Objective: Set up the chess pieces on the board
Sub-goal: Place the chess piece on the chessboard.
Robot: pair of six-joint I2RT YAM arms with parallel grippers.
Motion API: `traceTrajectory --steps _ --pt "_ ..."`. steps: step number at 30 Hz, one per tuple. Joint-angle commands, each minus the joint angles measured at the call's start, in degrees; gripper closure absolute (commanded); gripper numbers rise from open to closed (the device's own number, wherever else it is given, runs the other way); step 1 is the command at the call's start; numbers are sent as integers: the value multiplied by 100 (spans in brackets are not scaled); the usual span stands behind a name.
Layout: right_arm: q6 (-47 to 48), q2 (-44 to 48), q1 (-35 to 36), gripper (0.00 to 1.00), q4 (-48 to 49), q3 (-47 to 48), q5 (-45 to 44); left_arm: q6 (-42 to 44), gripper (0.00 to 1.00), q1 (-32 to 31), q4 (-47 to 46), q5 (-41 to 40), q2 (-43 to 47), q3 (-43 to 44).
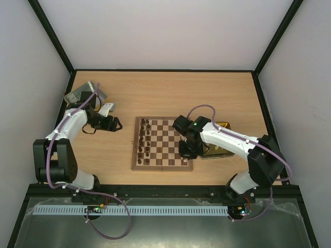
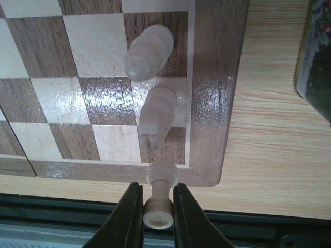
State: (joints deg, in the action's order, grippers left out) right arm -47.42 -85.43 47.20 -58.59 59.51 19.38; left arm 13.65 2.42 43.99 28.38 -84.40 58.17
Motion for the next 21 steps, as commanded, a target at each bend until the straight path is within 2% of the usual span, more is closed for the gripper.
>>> traceTrajectory --steps 1,21 --pt "-49 -146 52 89 128 -47 -117 -23 24 -25 13 -9 88 -42" --pt "-22 -352 67 89 369 -263 -53 -20 24 -27 13 -3 64 -48"
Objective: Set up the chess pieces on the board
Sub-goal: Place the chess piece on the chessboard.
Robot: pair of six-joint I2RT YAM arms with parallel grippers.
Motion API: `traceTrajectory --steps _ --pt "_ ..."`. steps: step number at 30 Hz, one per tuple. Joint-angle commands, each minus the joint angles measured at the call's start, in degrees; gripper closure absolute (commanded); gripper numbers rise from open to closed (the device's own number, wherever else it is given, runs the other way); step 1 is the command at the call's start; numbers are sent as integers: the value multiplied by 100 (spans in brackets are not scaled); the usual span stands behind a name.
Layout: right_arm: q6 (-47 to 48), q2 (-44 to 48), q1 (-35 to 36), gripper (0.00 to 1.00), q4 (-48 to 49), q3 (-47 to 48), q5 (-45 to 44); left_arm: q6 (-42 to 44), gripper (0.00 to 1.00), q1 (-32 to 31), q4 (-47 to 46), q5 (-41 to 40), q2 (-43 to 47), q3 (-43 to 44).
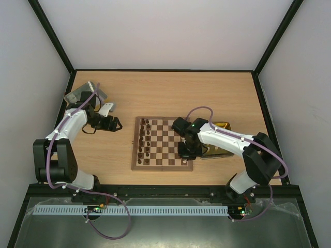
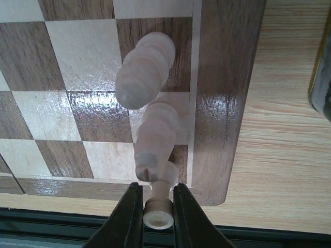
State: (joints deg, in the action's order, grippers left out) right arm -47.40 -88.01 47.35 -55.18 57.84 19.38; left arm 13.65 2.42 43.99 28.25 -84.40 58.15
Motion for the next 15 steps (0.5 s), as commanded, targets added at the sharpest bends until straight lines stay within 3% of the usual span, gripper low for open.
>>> traceTrajectory --steps 1,15 --pt "-28 -102 51 89 45 -109 -42 -20 24 -30 18 10 57 -41" --pt "-18 -152 55 78 103 -112 17 -11 24 -23 13 17 27 -44"
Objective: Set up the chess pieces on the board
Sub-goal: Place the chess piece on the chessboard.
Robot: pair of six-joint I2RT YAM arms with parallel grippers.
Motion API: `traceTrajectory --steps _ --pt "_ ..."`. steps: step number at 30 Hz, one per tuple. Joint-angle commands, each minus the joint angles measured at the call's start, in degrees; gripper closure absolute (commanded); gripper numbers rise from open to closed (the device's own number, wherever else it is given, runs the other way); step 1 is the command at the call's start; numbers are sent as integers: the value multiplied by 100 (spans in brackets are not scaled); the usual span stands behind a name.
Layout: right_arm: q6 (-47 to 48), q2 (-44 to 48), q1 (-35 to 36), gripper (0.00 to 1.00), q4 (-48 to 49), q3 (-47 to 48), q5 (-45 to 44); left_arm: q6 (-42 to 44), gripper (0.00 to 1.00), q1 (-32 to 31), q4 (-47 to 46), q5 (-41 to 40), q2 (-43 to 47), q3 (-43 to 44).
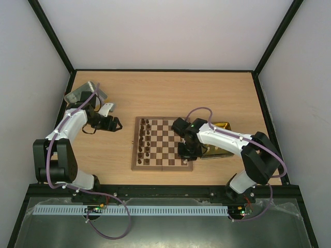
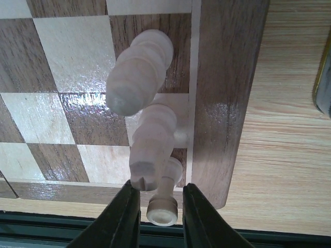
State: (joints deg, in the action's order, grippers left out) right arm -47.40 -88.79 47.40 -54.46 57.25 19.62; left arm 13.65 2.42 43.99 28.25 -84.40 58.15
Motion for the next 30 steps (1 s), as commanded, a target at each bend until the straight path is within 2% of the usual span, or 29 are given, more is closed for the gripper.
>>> traceTrajectory --steps 1,16,20,30 --pt "-18 -82 50 78 39 -37 10 -11 24 -26 9 20 28 -49" --pt "23 -82 50 78 43 -93 65 -11 24 -27 -4 13 49 -58" --pt "-4 9 50 69 -19 -164 -24 -11 24 -23 -4 23 40 -58" --pt "-33 106 50 66 -159 -18 -132 -3 24 -26 -4 30 11 -60"
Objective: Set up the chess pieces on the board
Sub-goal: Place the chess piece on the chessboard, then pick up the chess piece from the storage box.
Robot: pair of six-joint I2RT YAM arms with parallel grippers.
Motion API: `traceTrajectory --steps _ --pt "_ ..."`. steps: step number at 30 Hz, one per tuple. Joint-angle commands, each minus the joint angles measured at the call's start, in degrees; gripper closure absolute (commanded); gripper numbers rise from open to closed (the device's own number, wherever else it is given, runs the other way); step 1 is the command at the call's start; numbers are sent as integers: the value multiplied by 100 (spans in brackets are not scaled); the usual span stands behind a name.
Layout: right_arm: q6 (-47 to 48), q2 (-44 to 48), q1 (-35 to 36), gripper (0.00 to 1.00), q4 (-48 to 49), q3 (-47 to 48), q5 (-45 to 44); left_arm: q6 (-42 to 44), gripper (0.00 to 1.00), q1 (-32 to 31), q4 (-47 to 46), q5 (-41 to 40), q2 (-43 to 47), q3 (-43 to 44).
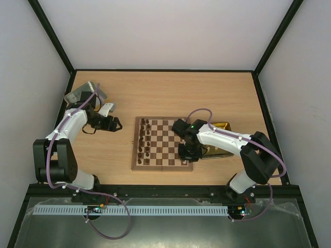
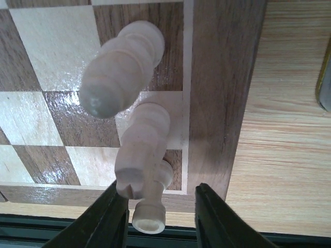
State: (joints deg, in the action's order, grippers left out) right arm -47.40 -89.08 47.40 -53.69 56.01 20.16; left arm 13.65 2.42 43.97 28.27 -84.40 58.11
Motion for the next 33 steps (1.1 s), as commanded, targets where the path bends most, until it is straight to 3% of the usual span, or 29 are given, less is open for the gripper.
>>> traceTrajectory --steps 1,10,20,24,27,33 --pt "-26 142 50 63 -251 117 -188 -3 24 -26 -2 29 16 -59" --pt "51 195 50 48 -427 333 -254 -3 24 -24 -2 26 46 -54" --pt "493 236 -162 47 -1521 1511 -759 8 24 -23 -2 31 13 -58" --pt "872 432 -759 48 -1999 1967 -1183 15 24 -30 -2 45 -12 -57" --pt "1072 529 -1605 50 -1990 1856 -1247 15 24 -25 1 44 -41 -65" --pt "1069 276 -2366 55 -1331 1554 -1479 6 24 -31 -15 27 -22 -71"
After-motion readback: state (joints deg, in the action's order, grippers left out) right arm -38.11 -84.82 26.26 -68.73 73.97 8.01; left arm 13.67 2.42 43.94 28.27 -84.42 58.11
